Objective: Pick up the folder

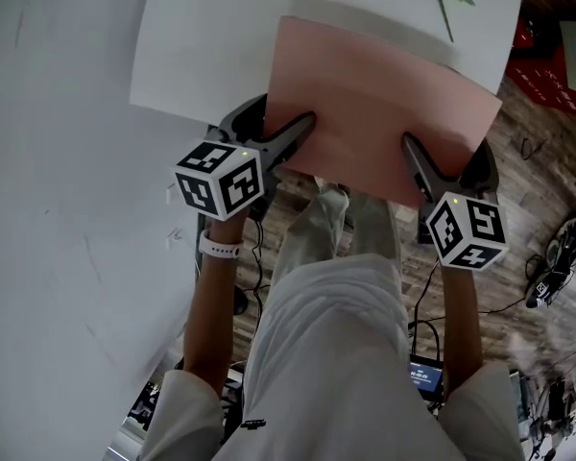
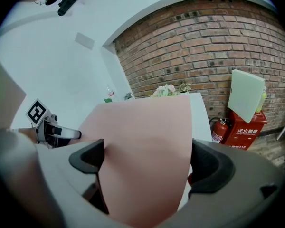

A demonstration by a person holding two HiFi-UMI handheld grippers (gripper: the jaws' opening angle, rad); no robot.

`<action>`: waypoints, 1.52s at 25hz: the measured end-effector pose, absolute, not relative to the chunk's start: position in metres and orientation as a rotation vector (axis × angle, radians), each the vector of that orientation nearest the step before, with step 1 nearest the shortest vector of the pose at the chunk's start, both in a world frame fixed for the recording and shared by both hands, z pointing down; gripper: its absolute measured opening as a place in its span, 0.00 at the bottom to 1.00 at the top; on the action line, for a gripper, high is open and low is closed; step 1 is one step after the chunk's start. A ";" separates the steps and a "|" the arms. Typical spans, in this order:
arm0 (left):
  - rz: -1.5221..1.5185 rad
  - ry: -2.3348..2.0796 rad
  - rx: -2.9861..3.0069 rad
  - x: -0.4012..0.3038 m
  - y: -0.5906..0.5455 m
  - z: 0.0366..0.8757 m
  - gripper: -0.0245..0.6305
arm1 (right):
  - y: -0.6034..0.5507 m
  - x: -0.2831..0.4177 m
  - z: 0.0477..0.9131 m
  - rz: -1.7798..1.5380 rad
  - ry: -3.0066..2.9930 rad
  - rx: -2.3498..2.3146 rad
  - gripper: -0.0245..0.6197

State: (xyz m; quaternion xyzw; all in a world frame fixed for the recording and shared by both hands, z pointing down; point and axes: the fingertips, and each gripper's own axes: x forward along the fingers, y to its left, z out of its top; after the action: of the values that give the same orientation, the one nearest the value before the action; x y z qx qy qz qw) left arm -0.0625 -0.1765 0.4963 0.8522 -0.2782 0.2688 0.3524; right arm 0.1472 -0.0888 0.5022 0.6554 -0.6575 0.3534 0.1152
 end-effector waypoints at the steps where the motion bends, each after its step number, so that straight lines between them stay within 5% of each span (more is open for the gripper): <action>1: 0.688 -0.722 2.206 -0.063 -0.175 0.494 0.56 | -0.090 0.148 0.498 1.017 -1.936 1.924 0.88; 38: 0.416 -0.991 2.407 -0.117 -0.148 0.333 0.54 | -0.102 0.110 0.335 0.619 -2.231 1.927 0.86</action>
State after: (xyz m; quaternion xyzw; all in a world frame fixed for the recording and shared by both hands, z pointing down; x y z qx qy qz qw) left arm -0.1173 -0.1477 0.3331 0.8841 -0.3639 0.1529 0.2500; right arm 0.1102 -0.1016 0.3349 0.6384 -0.7391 0.2051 0.0647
